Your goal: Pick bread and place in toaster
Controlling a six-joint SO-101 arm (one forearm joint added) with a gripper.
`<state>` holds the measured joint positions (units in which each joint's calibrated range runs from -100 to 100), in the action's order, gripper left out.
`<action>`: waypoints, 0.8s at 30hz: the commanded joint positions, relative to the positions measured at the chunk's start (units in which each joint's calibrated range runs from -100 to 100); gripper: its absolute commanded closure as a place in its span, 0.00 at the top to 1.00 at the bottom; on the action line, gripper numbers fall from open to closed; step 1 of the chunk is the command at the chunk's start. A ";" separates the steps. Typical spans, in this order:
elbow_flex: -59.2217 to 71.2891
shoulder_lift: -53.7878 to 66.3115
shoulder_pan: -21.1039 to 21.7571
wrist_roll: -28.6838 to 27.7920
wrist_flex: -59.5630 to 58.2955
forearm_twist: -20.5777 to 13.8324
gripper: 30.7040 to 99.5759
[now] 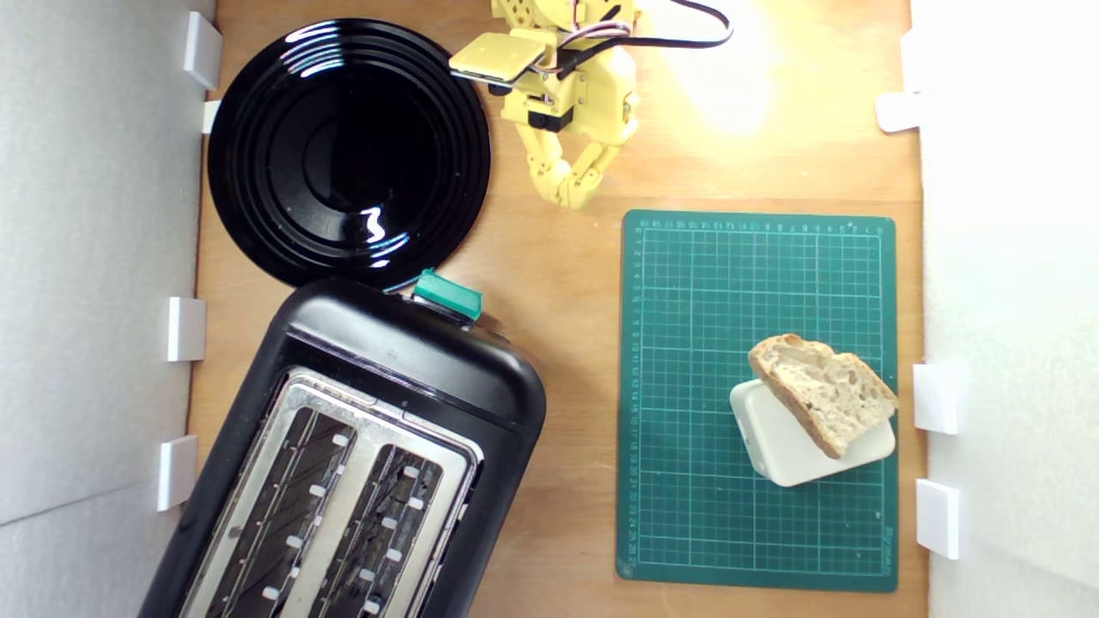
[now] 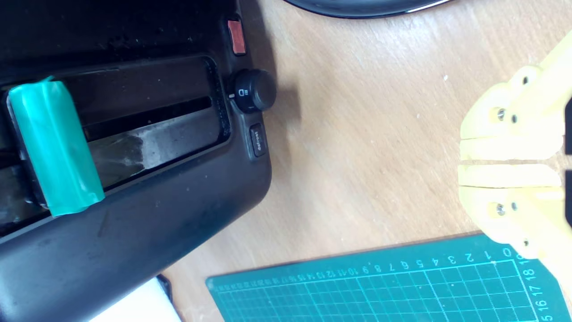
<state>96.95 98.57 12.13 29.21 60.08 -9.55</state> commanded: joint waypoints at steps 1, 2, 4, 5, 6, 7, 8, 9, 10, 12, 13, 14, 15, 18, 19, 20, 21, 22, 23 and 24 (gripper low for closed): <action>0.24 0.10 -0.20 -0.20 -0.02 0.12 0.00; 0.24 0.10 -0.04 -0.20 -0.02 0.12 0.00; 0.24 0.10 -0.04 -0.20 -0.02 0.12 0.00; 0.24 0.10 -0.04 -0.20 -0.02 0.12 0.00; 0.24 0.10 -0.04 -0.20 -0.02 0.12 0.00; 0.24 0.10 -0.04 -0.20 -0.02 0.12 0.00; 0.24 0.10 -0.04 -0.20 -0.02 0.12 0.00; 0.24 0.10 -0.04 -0.20 -0.02 0.12 0.00; 0.24 0.10 -0.04 -0.20 -0.02 0.12 0.00; 0.24 0.10 -0.04 -0.20 -0.02 0.12 0.00; 0.24 0.10 -0.04 -0.20 -0.02 0.12 0.00; 0.24 0.10 -0.04 -0.20 -0.02 0.12 0.00; 0.24 0.10 -0.04 -0.20 -0.02 0.12 0.00; 0.24 0.10 -0.04 -0.20 -0.02 0.12 0.00; 0.24 0.10 -0.04 -0.20 -0.02 0.12 0.00; 0.24 0.10 -0.04 -0.20 -0.02 0.12 0.00; 0.24 0.10 -0.04 -0.20 -0.02 0.12 0.00; 0.24 0.10 -0.04 -0.20 -0.02 0.12 0.00; 0.24 0.10 -0.04 -0.20 -0.02 0.12 0.00; 0.24 0.10 -0.04 -0.20 -0.02 0.12 0.00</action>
